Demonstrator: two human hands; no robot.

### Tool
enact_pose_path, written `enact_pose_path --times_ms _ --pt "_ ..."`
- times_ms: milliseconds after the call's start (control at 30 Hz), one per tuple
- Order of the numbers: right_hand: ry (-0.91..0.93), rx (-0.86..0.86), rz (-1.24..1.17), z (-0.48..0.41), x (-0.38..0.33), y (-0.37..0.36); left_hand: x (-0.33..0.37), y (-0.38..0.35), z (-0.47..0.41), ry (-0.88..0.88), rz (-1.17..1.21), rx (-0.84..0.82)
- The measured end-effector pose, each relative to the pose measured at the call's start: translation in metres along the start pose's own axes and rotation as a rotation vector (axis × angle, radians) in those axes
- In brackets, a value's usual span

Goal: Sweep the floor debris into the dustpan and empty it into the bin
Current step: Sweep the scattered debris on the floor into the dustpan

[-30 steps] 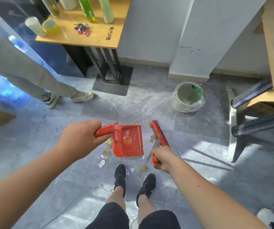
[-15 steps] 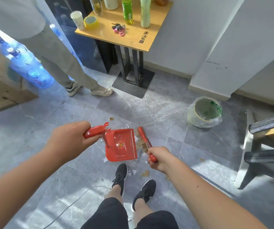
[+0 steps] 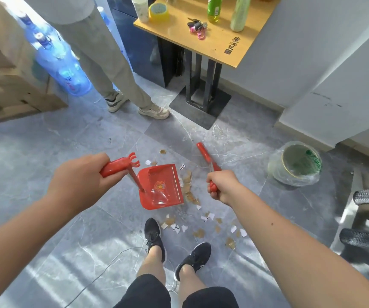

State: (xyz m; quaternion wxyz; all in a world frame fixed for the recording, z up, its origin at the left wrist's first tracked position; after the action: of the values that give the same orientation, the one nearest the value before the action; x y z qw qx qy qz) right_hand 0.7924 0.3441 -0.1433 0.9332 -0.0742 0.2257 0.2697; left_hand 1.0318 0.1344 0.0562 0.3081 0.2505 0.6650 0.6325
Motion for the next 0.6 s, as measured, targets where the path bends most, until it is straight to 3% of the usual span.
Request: enact_pose_path --times_ms 267,400,600 --pt "-0.033 -0.024 0.177 -0.055 -0.033 -0.076 -0.046 -0.022 -0.03 0.019 0.027 0.0" --pt "-0.087 -0.099 0.265 -0.058 -0.019 -0.126 -0.068 -0.032 -0.045 -0.015 0.047 -0.01" --pt "-0.099 -0.069 0.319 -0.045 0.021 -0.163 -0.112 -0.034 -0.059 0.012 0.126 0.017"
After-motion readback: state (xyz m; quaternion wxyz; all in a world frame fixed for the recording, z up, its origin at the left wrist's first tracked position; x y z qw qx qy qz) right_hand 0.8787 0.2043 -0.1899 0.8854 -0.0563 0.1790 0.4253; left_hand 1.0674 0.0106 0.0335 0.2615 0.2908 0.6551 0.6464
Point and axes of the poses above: each hand's wrist, its own z-axis away from the middle knuckle, its own y-axis out of the back of the hand, x = y × z, the point moved 9 cm from there along -z, towards the middle knuckle, and after that the axes turned 13 degrees about -z, right-handed, at the moved point
